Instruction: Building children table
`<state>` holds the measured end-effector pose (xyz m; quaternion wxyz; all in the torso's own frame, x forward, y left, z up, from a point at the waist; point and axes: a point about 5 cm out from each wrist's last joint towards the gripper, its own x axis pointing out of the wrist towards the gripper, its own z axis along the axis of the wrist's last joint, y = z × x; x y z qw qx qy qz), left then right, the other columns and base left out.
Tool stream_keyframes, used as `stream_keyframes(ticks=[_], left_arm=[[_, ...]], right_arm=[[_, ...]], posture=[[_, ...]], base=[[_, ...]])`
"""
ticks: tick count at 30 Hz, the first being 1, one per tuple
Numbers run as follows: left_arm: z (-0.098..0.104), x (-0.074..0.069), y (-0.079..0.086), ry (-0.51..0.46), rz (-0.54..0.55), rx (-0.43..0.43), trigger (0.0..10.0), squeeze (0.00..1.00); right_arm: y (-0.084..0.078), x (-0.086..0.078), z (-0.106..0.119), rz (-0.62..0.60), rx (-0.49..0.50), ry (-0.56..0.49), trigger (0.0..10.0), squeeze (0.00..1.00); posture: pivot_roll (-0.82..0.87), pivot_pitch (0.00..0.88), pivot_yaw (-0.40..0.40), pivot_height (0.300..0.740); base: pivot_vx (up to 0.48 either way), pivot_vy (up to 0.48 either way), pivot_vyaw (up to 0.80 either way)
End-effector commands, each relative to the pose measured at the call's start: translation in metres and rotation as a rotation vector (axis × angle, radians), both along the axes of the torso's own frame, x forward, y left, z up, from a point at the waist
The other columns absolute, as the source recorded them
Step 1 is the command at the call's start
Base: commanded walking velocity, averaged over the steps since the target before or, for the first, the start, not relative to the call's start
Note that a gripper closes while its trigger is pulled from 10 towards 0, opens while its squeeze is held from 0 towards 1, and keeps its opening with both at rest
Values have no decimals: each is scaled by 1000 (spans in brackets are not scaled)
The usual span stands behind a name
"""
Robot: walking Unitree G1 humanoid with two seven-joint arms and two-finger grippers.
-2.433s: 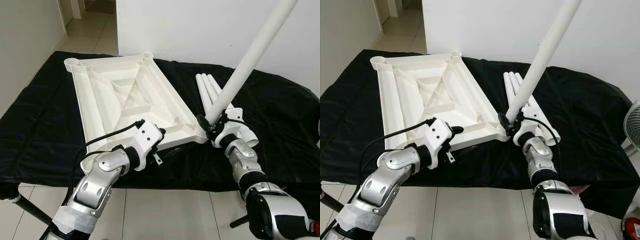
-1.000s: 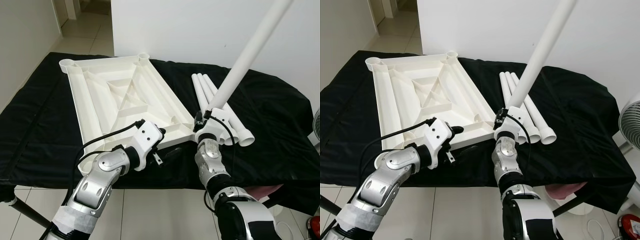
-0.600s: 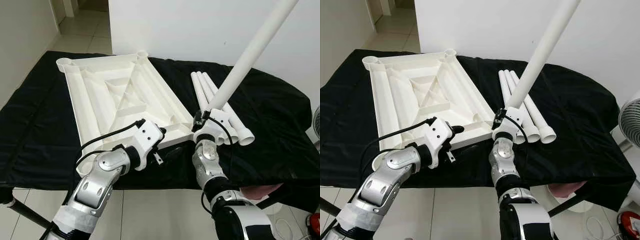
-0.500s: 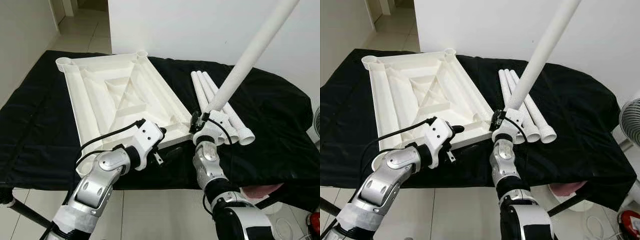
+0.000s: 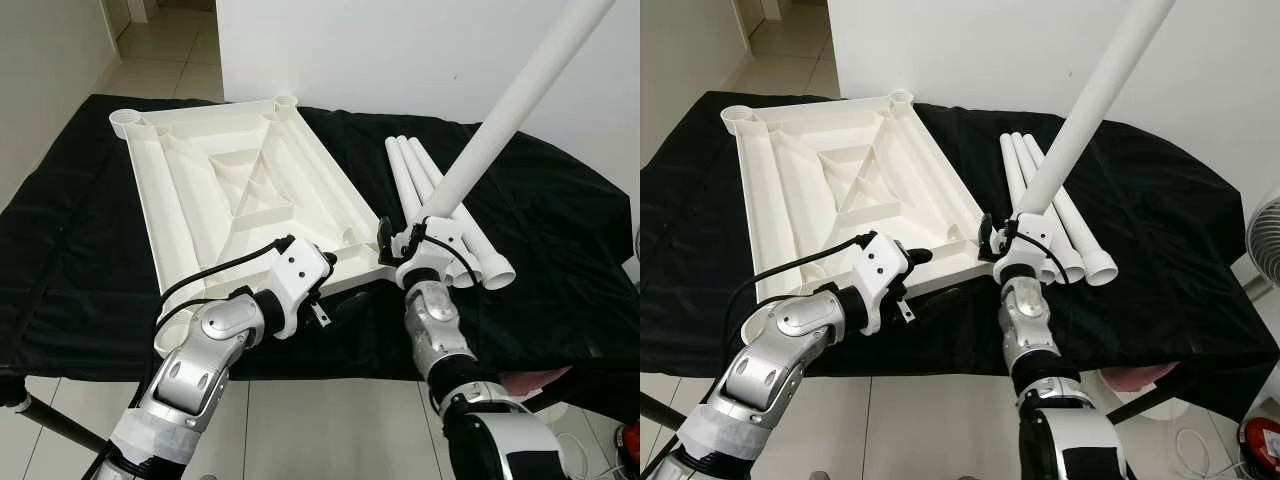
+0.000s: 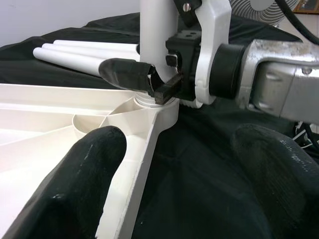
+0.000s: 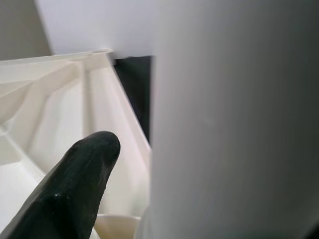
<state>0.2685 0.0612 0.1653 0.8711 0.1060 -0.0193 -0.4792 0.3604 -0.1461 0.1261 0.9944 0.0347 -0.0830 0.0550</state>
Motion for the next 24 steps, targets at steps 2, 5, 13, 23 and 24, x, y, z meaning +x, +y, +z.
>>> stream_keyframes(ticks=[2,5,13,23,24], left_arm=[[0,1,-2,-4,14,-3,10000,0],[1,1,-2,-7,14,-3,10000,0],[2,2,-2,-13,12,-2,10000,0],[2,3,-1,-13,16,-1,10000,0],[2,3,-1,-13,17,-2,10000,0]], right_arm=[[-7,3,4,75,-81,-5,10000,0],[-12,3,5,146,-142,3,10000,0],[-30,0,-6,312,-231,102,0,0],[-35,-4,-19,358,-216,201,0,0],[-35,-3,-20,354,-208,217,0,0]], posture=[[-11,0,-72,740],[-12,0,-69,740],[-16,0,-62,740],[-14,0,-62,740],[-12,0,-63,740]], base=[[0,0,0],[0,0,0],[0,0,0],[0,0,0],[0,0,0]])
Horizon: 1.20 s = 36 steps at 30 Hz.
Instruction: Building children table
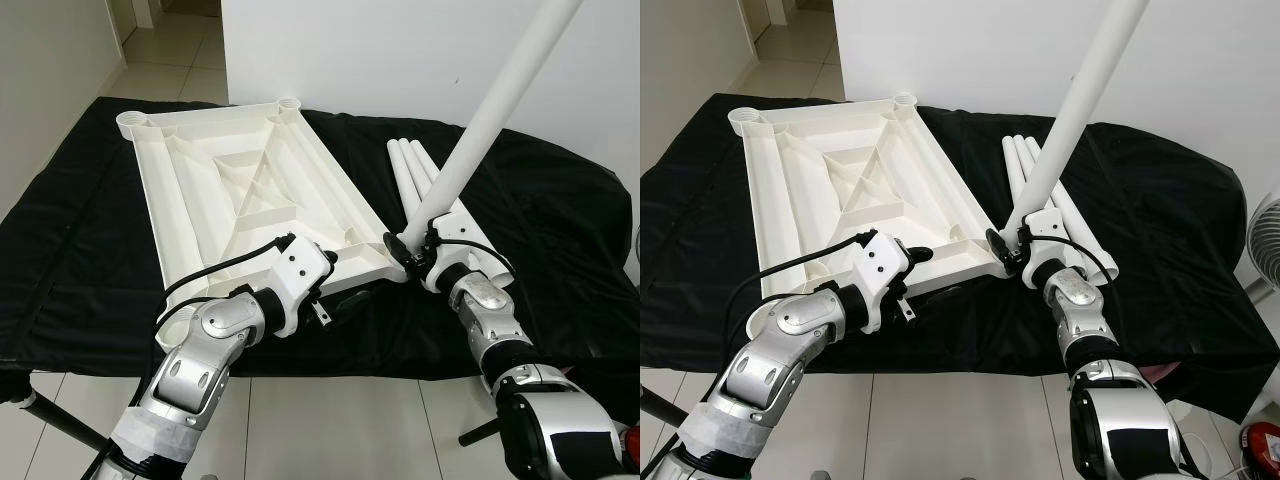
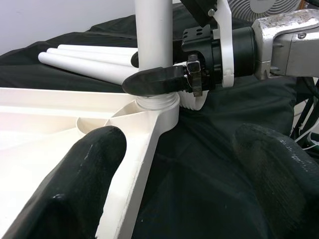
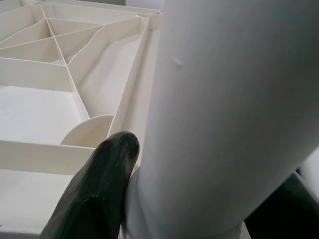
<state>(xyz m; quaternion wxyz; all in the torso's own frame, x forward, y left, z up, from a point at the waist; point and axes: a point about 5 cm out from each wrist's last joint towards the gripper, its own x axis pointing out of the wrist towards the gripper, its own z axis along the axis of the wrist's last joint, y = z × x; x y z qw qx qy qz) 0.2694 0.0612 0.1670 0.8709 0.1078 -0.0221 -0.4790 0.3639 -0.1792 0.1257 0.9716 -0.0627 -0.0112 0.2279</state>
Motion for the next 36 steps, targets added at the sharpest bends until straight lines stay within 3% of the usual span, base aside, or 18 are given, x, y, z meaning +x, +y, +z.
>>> stream_keyframes(ticks=[1,3,4,9,19,23,26,30,32,36], left_arm=[[1,2,-1,-6,17,-2,10000,0],[1,2,-1,-6,18,-3,10000,0],[1,2,-1,-5,19,-4,10000,0],[1,2,-1,-5,21,-6,10000,0],[1,2,-2,-4,19,-10,10000,0],[1,1,-3,-4,17,-15,10000,0],[1,1,-6,-4,11,-21,10000,0],[1,1,-6,-4,11,-21,10000,0],[1,1,-7,-5,7,-25,10000,0],[1,1,-8,-5,4,-29,10000,0]], right_arm=[[-2,-7,-20,4,6,103,0,0],[-3,-6,-20,-12,11,115,0,0],[-3,-4,-21,-34,-10,127,10000,0],[1,-2,-24,-77,-42,154,10000,0],[5,1,-24,-170,8,153,10000,0],[14,2,-25,-262,76,149,10000,0],[30,3,-26,-378,116,140,10000,0],[30,3,-26,-378,116,140,10000,0],[43,0,-27,-449,155,133,10000,0],[53,-3,-28,-521,177,126,10000,0]], posture=[[-12,0,-63,740],[-12,0,-63,740],[-12,0,-63,740],[-13,0,-62,740],[-18,0,-70,740],[-22,0,-72,740],[-26,0,-74,740],[-26,0,-74,740],[-28,0,-76,740],[-28,0,-76,740]], base=[[0,0,0],[0,0,0],[0,0,0],[0,0,0],[0,0,0],[0,0,0],[0,0,0],[0,0,0],[0,0,0],[0,0,0]])
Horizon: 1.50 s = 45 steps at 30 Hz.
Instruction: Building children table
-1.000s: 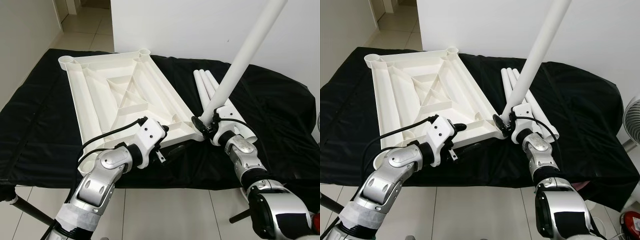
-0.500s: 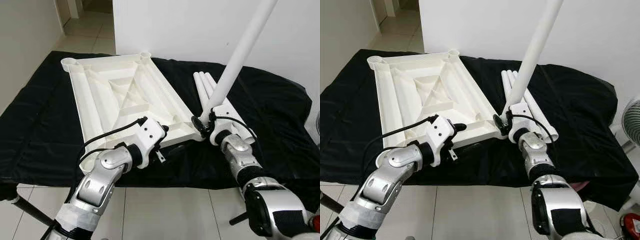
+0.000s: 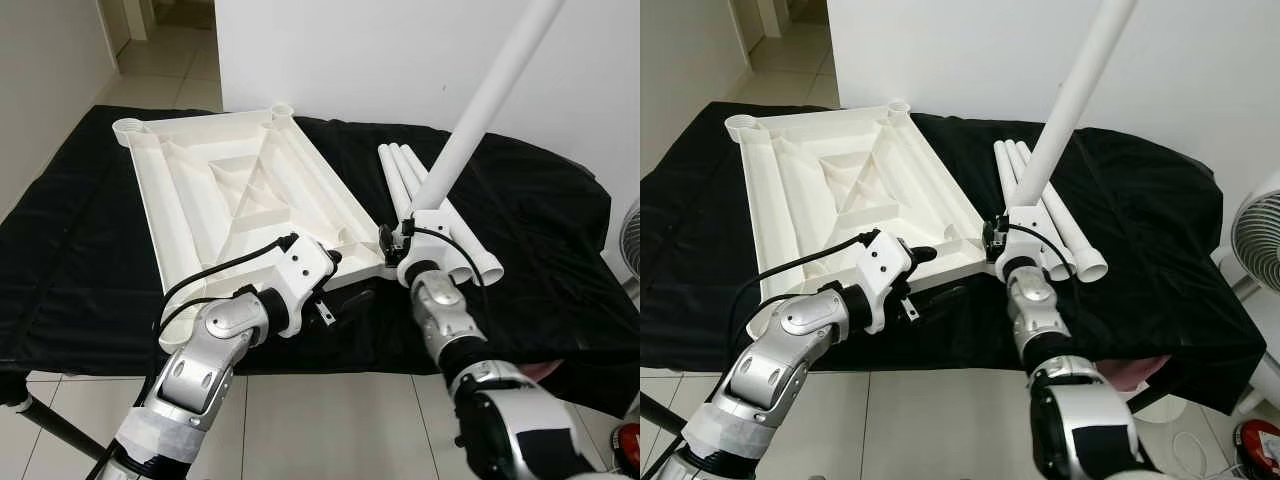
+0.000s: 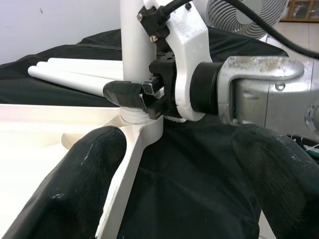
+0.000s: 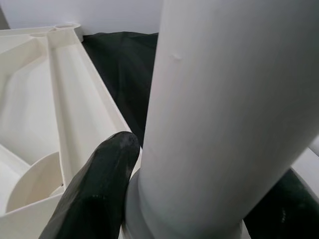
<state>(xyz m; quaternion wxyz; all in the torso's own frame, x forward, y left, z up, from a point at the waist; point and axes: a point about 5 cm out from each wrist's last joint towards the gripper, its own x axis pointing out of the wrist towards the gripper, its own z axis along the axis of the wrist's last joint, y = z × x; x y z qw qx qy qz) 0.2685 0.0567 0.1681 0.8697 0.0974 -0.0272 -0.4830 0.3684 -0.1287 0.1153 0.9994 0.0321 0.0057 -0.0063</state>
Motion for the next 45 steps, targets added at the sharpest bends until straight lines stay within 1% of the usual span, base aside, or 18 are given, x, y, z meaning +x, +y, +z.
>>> stream_keyframes(ticks=[1,2,4,8,12,15,16,21,25,27,36,37,38,39,41,43,45], left_arm=[[0,2,-3,-7,12,-8,10000,0],[0,2,-3,-7,12,-8,10000,0],[0,2,-4,-8,12,-9,10000,0],[0,1,-4,-8,12,-12,10000,0],[0,1,-6,-9,11,-15,10000,0],[0,1,-6,-10,10,-16,10000,0],[0,1,-6,-11,9,-18,10000,0],[-1,0,-7,-10,6,-18,10000,0],[0,0,-7,-13,5,-17,10000,0],[-1,0,-7,-14,6,-17,10000,0],[-1,0,-6,-17,11,-18,10000,0],[0,0,-6,-18,12,-18,10000,0],[0,0,-6,-18,12,-18,10000,0],[0,0,-6,-20,12,-18,10000,0],[0,0,-6,-20,12,-18,10000,0],[0,1,-6,-20,11,-19,10000,0],[0,1,-6,-20,11,-19,10000,0]], right_arm=[[5,-8,-17,-73,19,80,10000,0],[5,-8,-17,-73,19,80,10000,0],[6,-10,-16,-142,28,72,10000,0],[7,-12,-15,-190,40,66,10000,0],[10,-12,-16,-184,39,76,10000,0],[9,-9,-14,-171,30,87,10000,0],[4,-5,-9,-185,26,93,10000,0],[0,0,-4,-210,10,105,10000,0],[3,1,-1,-200,-4,101,10000,0],[6,1,-2,-192,18,116,10000,0],[8,2,-3,-193,28,136,10000,0],[7,2,-5,-208,48,153,10000,0],[7,2,-5,-208,48,153,10000,0],[3,3,-5,-243,34,160,10000,0],[3,3,-5,-243,34,160,10000,0],[-4,4,-5,-312,45,177,10000,0],[-4,4,-5,-312,45,177,10000,0]], posture=[[-28,0,-76,740],[-28,0,-76,740],[-26,0,-82,740],[-25,0,-86,740],[-24,0,-87,740],[-24,0,-87,740],[-22,0,-89,740],[-21,0,-89,740],[-21,0,-89,740],[-14,0,-94,740],[-9,0,-98,740],[-10,0,-98,740],[-10,0,-98,740],[-10,0,-98,740],[-10,0,-98,740],[-14,0,-94,740],[-14,0,-94,740]], base=[[0,0,0],[0,0,0],[0,0,0],[0,0,0],[0,0,0],[0,0,0],[0,0,0],[0,0,0],[0,0,0],[0,0,0],[0,0,0],[0,0,0],[0,0,0],[0,0,0],[0,0,0],[0,0,0],[0,0,0]])
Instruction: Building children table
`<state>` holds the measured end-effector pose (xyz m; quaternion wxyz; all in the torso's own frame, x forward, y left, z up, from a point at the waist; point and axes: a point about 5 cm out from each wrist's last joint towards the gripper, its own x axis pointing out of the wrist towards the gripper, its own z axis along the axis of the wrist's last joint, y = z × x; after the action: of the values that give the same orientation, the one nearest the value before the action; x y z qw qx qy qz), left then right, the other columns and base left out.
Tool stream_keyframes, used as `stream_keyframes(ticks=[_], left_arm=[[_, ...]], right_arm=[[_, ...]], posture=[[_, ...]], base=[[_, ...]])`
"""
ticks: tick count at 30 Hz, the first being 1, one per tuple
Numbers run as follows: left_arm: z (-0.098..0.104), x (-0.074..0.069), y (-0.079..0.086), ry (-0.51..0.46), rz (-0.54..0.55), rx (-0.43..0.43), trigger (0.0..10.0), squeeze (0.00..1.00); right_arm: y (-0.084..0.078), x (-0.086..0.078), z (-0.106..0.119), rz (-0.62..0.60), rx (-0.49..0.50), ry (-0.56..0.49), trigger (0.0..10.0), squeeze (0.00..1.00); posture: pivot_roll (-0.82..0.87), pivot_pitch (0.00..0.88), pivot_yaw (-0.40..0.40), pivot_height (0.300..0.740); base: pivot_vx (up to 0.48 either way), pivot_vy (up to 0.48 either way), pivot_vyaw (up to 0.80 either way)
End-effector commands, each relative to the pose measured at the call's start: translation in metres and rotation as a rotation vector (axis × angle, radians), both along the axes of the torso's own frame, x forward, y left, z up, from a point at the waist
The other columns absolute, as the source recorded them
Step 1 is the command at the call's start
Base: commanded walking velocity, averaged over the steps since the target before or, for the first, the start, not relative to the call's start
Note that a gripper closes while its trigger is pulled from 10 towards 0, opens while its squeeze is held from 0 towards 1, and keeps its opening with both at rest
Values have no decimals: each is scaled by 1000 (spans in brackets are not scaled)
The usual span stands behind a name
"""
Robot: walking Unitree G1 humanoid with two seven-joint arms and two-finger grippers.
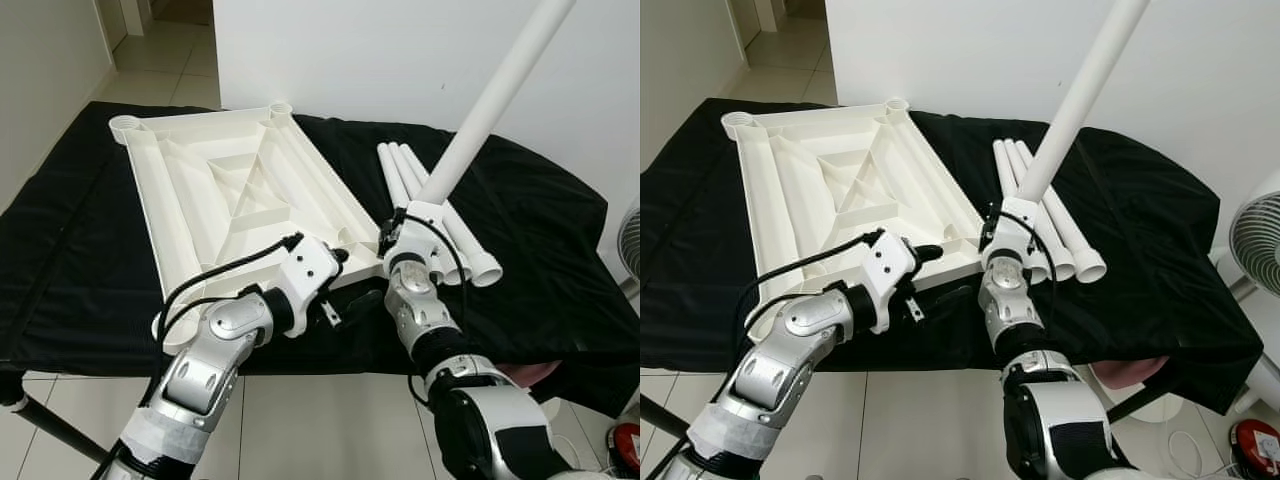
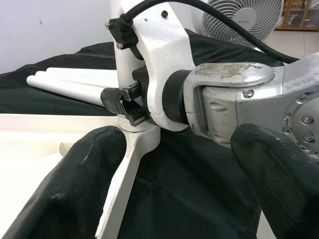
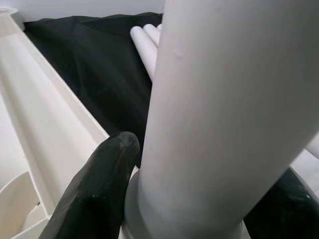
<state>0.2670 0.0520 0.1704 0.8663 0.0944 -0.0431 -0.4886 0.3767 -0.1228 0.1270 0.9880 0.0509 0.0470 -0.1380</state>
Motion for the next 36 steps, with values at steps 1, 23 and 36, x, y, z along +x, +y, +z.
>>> stream_keyframes(ticks=[1,23,36], left_arm=[[-2,2,-2,4,26,0,10000,0],[-1,3,-1,2,37,-8,10000,0],[0,4,0,0,46,-11,10000,0]], right_arm=[[-11,-4,-17,-74,17,97,10000,0],[-4,6,-6,24,-214,138,10000,0],[-3,-6,-24,134,-165,84,10000,0]], posture=[[-13,0,-93,740],[-17,0,-95,740],[-14,0,-95,740]], base=[[0,0,0],[0,0,0],[0,0,0]])
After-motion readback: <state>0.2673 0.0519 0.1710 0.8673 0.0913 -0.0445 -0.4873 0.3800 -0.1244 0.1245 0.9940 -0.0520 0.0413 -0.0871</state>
